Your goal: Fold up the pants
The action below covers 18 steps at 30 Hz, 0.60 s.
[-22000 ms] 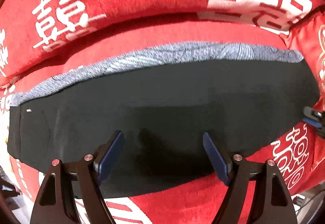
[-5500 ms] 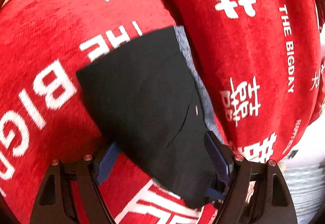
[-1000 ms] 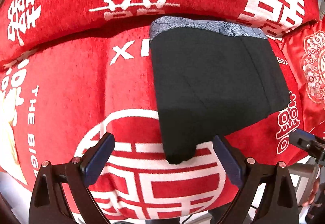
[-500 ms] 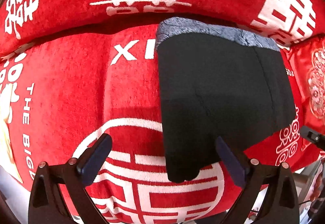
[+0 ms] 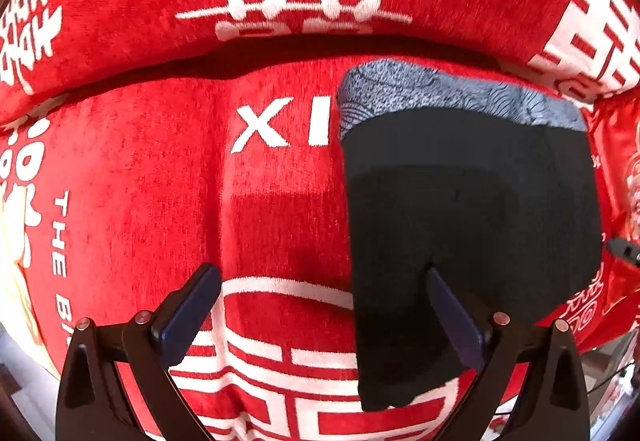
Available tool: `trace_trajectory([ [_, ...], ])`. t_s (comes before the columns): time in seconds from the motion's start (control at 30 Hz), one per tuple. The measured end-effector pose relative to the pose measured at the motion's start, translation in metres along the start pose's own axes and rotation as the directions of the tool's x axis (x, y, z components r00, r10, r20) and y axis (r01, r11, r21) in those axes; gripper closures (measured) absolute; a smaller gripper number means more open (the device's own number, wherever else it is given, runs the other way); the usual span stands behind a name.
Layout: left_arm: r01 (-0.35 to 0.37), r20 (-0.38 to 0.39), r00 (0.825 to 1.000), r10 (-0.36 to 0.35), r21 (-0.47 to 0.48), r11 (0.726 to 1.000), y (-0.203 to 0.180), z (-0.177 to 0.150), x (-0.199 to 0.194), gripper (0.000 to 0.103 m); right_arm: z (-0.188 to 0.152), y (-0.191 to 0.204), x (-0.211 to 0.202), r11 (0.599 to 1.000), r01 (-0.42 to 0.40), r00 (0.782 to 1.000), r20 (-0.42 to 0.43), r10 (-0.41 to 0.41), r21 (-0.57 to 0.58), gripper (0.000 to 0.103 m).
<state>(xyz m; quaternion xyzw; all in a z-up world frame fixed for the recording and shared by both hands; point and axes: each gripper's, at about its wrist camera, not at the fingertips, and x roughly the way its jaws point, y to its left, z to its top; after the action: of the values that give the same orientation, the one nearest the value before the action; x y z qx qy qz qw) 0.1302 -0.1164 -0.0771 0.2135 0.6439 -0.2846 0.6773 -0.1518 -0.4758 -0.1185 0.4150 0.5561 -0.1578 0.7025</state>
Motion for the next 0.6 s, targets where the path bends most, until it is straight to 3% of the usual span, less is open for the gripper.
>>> trace_trajectory([
  [0.23, 0.066, 0.004, 0.998, -0.066, -0.023, 0.998, -0.004, 0.008, 0.003, 0.001, 0.011, -0.014, 0.016, 0.997, -0.068, 0.997, -0.033, 0.069, 0.026, 0.015],
  [0.3, 0.077, 0.064, 0.995, -0.074, -0.041, 0.996, -0.004, 0.013, -0.001, 0.001, 0.015, -0.013, 0.020, 0.996, -0.083, 0.996, -0.039, 0.084, 0.025, 0.015],
  [0.6, -0.015, 0.115, 0.993, 0.022, -0.065, 0.998, 0.003, 0.038, 0.020, 0.000, 0.045, 0.002, 0.039, 0.998, -0.054, 0.998, -0.029, 0.054, -0.013, 0.015],
])
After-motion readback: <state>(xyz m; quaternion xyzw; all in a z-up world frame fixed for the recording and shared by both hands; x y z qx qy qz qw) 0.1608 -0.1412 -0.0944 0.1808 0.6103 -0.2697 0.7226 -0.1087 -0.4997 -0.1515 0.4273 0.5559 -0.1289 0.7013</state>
